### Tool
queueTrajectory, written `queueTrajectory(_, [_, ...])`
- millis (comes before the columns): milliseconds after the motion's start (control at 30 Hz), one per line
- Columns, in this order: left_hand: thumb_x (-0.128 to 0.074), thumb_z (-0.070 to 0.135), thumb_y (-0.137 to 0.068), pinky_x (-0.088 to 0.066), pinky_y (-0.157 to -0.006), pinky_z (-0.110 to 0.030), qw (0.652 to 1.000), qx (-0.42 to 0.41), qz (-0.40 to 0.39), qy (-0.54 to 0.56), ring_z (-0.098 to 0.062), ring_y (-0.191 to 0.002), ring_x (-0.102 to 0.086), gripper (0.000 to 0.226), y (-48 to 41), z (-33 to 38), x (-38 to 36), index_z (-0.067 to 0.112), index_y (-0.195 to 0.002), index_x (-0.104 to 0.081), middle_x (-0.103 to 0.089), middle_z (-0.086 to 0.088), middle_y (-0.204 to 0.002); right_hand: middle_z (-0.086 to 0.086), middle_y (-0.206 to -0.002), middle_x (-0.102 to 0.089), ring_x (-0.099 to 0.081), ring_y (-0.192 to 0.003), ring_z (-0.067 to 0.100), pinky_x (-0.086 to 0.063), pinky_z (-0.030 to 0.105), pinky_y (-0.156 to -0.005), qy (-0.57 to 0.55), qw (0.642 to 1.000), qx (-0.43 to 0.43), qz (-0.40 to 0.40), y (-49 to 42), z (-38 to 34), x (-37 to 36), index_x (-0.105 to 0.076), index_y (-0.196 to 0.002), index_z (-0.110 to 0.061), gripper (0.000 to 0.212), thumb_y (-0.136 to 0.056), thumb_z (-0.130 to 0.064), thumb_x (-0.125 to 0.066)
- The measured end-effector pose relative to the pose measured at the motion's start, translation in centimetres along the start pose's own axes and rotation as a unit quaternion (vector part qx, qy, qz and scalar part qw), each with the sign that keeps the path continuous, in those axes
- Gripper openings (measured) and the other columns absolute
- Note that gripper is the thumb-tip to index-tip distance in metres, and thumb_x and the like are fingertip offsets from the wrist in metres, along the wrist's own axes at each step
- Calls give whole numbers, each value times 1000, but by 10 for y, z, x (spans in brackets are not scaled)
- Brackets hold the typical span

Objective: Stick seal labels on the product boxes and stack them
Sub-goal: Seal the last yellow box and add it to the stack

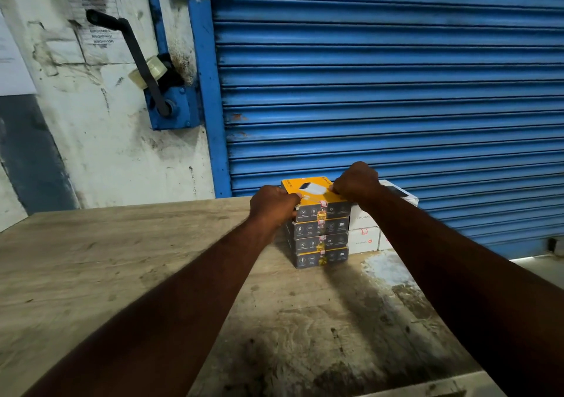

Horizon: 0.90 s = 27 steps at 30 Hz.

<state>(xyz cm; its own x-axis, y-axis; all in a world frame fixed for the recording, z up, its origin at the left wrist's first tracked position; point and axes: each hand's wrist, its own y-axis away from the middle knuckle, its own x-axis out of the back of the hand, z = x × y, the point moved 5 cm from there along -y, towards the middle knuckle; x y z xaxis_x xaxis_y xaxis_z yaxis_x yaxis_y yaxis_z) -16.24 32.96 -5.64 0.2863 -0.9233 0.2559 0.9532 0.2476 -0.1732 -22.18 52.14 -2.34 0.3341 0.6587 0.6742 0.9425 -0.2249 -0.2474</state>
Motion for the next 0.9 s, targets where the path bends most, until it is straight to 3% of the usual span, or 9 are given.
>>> queueTrajectory(133, [-73,20,-88,-62,-78,-34,1000,-10,7,-10,-13,-59,-67,18,2,1,1,14,-71,-73,-75,-7,-73,16,-108,-69,-64,-109,31,-56,40,-83,1,1000,-3,5,-1,1,-1,-68,-101,-2,36,-81,-28,-82])
queueTrajectory(300, [-71,24,-89,-61,-81,-37,999,-6,7,-31,-13,-55,-65,26,0,0,0,15,-65,-69,-71,-3,-66,16,-103,-70,-65,-106,32,-57,43,-86,9,1000,7,0,-1,-1,-2,-65,-94,-3,28,-84,-25,-79])
queueTrajectory(433, [-71,30,-87,-60,-83,-43,999,-3,8,-50,-27,-73,-70,30,-5,-2,-1,13,-63,-68,-74,-9,-73,15,-99,-70,-67,-100,31,-55,38,-75,31,999,17,-3,-1,-3,0,-64,-88,-4,25,-82,-23,-79])
queueTrajectory(567, [-71,33,-85,-53,-74,-38,997,-1,-5,-72,-26,-70,-61,34,-13,2,-1,13,-59,-62,-64,-7,-66,7,-70,-62,-64,-73,19,-42,27,-50,66,997,18,-41,-6,-6,5,-55,-68,-8,33,-78,-23,-82])
queueTrajectory(700, [-68,39,-70,-47,-63,-36,995,1,-9,-96,-27,-67,-62,29,-23,13,-2,11,-65,-62,-62,-11,-66,7,-59,-58,-55,-48,13,-43,24,-46,75,989,1,-130,-12,-12,6,-60,-70,-6,30,-81,-21,-84])
queueTrajectory(800, [-71,45,-68,-56,-77,-43,995,8,0,-101,-31,-82,-68,37,-38,11,-5,10,-71,-61,-67,-11,-76,11,-56,-56,-47,-31,11,-35,17,-37,81,981,-5,-177,-21,-14,6,-60,-70,-3,28,-84,-13,-82])
queueTrajectory(900, [-77,40,-81,-53,-90,-45,993,8,-2,-120,-29,-95,-65,43,-49,8,-6,27,-69,-38,-58,-4,-91,15,-59,-59,-48,-36,16,-37,20,-42,120,969,-8,-216,-28,-18,7,-61,-67,-1,31,-85,-16,-81])
